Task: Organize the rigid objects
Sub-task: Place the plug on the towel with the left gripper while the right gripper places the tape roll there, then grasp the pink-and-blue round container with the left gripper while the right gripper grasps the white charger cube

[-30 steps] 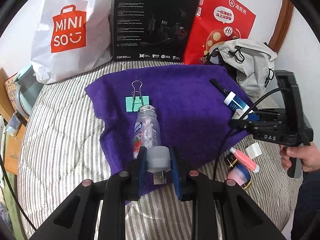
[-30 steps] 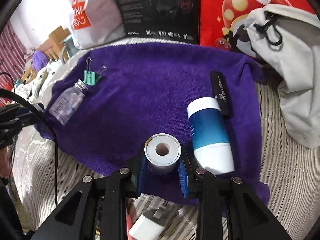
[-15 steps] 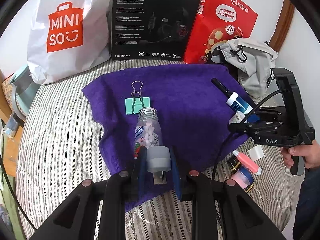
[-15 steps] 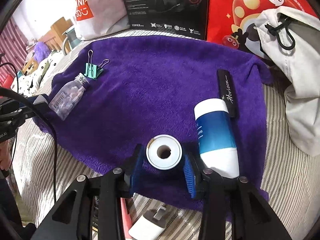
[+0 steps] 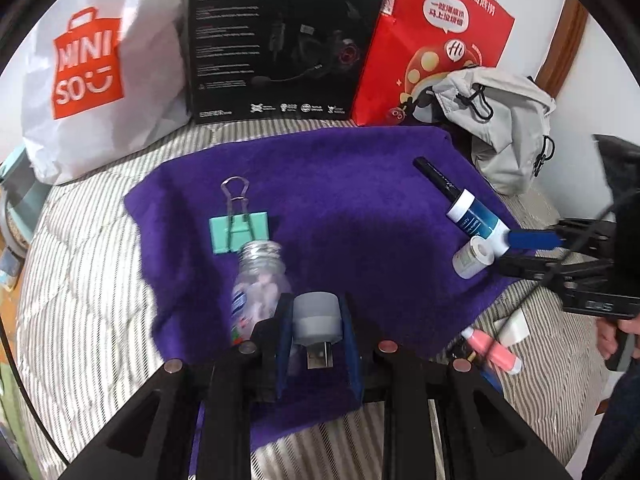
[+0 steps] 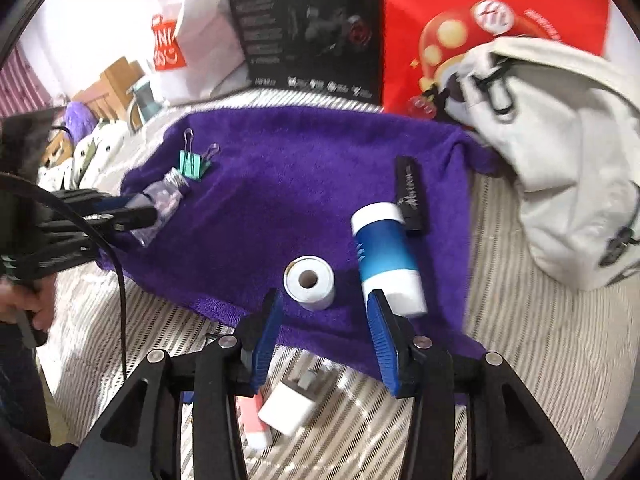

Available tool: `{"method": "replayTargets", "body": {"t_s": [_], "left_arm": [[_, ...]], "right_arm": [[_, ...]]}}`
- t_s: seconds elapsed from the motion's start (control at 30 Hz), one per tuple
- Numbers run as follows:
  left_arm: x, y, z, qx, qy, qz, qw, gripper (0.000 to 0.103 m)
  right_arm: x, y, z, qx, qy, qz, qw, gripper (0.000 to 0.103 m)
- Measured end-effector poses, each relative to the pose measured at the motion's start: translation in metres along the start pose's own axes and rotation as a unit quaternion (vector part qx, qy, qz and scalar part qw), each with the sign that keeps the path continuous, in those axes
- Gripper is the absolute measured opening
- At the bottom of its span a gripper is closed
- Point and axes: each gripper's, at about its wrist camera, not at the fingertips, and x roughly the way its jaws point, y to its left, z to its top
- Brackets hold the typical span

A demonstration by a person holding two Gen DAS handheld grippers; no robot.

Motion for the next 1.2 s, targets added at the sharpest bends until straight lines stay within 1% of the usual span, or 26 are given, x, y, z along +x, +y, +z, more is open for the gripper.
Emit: {"method": "replayTargets", "body": {"t_s": [0.17,0.33,0.4,0.53,0.67,0.8,0.83,0.87,0.93,1.0,1.07,1.2], "left_arm": [[0.022,-0.004,0.016,0.01,0.008,0.001,0.9999,0.022],[0.044,-0.008,0.032,0.016,0.012,0.015,0.9997,0.023],[0.051,-0.009,0.035,0.02,0.013,0.029,0.9993,0.023],[0.065,-0.01,0.036,0.021,0.029,0.044,0.9984,0.022],[0.067,-0.014,0.034,0.029,0.028,0.056,0.9976,0.023],[0.068,-0.019,0.032,0.035,0.027,0.062,0.9971,0.027],[0.068,-0.02,0.031,0.034,0.028,0.062,0.9971,0.032],[0.068,-0.023,0.031,0.031,0.03,0.06,0.9973,0.04],[0.064,-0.029,0.027,0.032,0.034,0.056,0.9973,0.048],[0.055,-0.034,0.022,0.035,0.032,0.053,0.9975,0.048],[0.039,-0.04,0.016,0.039,0.019,0.048,0.9979,0.048],[-0.004,-0.057,-0.007,0.055,-0.009,-0.005,0.9985,0.048]], "right_arm": [[-0.019,-0.009,-0.015,0.02,-0.016,-0.006,1.0,0.047],[-0.028,-0.016,-0.036,0.028,-0.014,-0.006,1.0,0.047],[-0.029,-0.021,-0.042,0.03,-0.015,-0.011,0.999,0.047],[-0.034,-0.037,-0.054,0.063,-0.014,-0.012,0.998,0.047],[-0.038,-0.045,-0.061,0.079,-0.019,-0.011,0.997,0.047],[-0.039,-0.044,-0.065,0.088,-0.022,-0.002,0.996,0.047],[-0.039,-0.043,-0.067,0.088,-0.022,0.001,0.996,0.048],[-0.04,-0.042,-0.069,0.088,-0.023,0.002,0.996,0.048],[-0.042,-0.041,-0.074,0.09,-0.021,0.004,0.996,0.048],[-0.044,-0.042,-0.076,0.091,-0.02,0.004,0.996,0.048],[-0.047,-0.042,-0.081,0.094,-0.021,0.001,0.995,0.048],[-0.055,-0.045,-0.089,0.104,-0.028,0.001,0.994,0.05]]}}
